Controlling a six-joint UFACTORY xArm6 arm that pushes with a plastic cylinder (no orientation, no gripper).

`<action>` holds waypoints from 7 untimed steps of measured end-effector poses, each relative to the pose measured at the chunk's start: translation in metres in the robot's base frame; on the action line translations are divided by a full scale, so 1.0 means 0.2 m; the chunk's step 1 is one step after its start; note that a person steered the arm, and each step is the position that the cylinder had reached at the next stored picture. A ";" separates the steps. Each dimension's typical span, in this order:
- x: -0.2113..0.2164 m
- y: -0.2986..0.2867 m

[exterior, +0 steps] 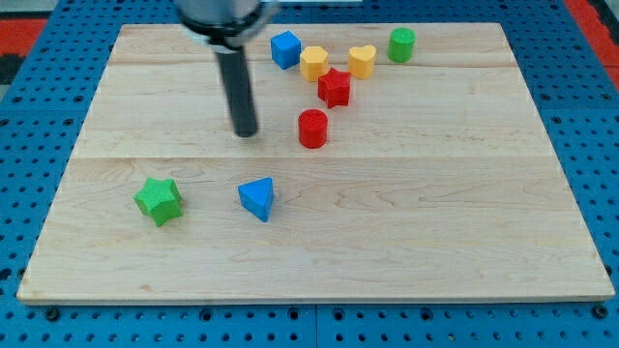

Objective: Move blue triangle and green star vertically below red circle

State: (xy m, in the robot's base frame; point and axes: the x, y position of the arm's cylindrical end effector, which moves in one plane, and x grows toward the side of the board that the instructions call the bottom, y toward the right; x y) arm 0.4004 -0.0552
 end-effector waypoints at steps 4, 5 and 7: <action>0.17 -0.07; 0.35 -0.20; 0.58 -0.10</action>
State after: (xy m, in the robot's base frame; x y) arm 0.5158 -0.0756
